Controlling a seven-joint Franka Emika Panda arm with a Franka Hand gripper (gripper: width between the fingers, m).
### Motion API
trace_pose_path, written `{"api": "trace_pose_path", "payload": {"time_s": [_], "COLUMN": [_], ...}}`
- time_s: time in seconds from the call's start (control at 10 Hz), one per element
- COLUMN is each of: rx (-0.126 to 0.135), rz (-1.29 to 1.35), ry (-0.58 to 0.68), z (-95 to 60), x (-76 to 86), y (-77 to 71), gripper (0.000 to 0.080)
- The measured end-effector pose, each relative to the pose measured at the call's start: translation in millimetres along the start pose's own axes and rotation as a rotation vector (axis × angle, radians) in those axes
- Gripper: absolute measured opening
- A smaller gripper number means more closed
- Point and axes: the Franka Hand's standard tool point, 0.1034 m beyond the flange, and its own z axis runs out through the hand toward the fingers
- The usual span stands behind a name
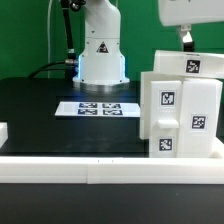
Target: Assemble cabinet
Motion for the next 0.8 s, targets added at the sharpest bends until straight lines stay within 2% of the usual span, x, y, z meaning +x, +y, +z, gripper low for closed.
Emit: {"api": "trace_pose_path", "payload": {"time_s": [0.1, 0.8], "rx": [-0.021, -0.016], "rz": [-0.131, -0.787], "ry": [-0.019, -0.021], "z": [-1.9, -3.8], "x": [2.5, 8.9], "y": [-4.1, -3.8], "gripper": [0.0797, 0.0797]}}
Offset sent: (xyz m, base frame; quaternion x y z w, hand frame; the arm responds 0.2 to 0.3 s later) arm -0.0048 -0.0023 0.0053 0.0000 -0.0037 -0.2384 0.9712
